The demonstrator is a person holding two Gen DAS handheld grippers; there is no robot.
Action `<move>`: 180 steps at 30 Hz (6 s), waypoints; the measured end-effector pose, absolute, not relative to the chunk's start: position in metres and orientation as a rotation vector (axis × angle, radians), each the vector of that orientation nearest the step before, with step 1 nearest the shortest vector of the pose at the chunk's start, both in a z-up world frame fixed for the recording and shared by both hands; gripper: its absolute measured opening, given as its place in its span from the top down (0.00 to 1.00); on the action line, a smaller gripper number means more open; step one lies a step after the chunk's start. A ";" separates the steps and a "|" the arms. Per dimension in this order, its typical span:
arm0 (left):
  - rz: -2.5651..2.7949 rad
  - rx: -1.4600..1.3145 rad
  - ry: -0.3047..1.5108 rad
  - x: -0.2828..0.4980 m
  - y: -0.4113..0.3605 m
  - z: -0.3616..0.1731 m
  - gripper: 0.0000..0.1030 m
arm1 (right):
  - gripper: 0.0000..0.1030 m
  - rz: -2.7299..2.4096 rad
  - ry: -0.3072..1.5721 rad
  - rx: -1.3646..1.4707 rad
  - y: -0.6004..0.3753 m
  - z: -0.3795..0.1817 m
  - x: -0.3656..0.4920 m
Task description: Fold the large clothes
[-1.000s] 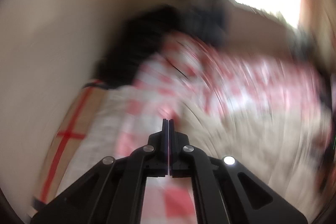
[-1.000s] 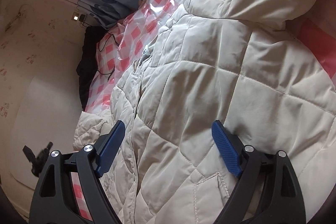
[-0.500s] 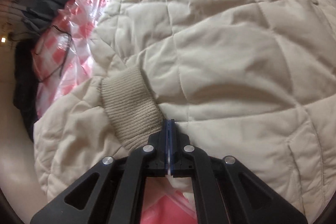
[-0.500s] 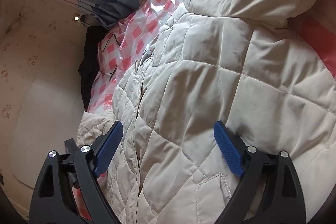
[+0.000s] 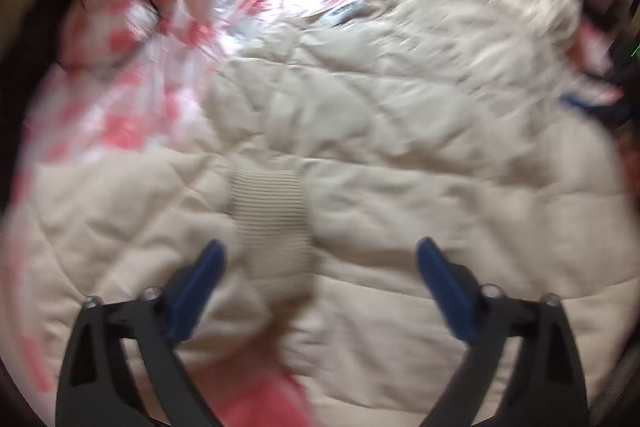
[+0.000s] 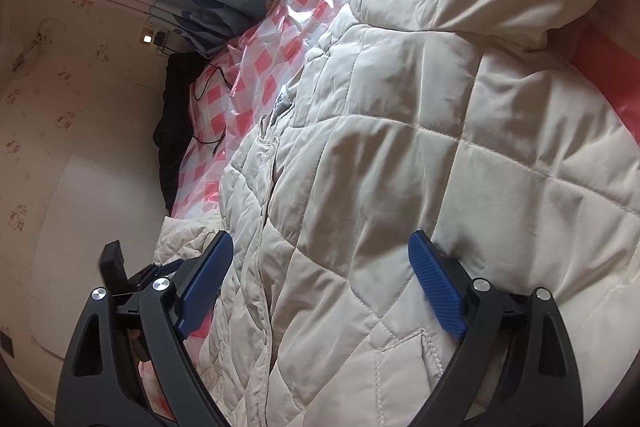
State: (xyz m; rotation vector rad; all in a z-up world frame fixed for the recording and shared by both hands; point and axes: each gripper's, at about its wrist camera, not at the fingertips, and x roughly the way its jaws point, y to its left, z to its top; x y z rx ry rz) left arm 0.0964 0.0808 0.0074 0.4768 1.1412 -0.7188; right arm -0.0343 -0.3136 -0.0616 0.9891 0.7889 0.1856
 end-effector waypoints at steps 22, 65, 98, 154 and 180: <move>-0.476 1.364 1.025 0.112 0.047 -0.085 0.05 | 0.15 0.186 0.790 0.988 -0.313 -0.061 -0.034; -0.221 1.380 0.993 0.205 0.055 -0.074 0.07 | 0.11 0.213 0.787 1.011 -0.310 -0.062 -0.033; -0.162 -0.777 0.461 0.072 0.410 0.094 0.07 | 0.10 0.212 0.791 1.006 -0.310 -0.062 -0.032; -0.463 -0.298 0.802 0.028 0.006 0.015 0.07 | 0.07 -0.169 0.484 1.248 -0.693 -0.039 -0.059; -0.468 -0.342 0.805 0.011 0.038 0.028 0.07 | 0.92 -0.092 0.295 0.701 -0.598 0.119 -0.024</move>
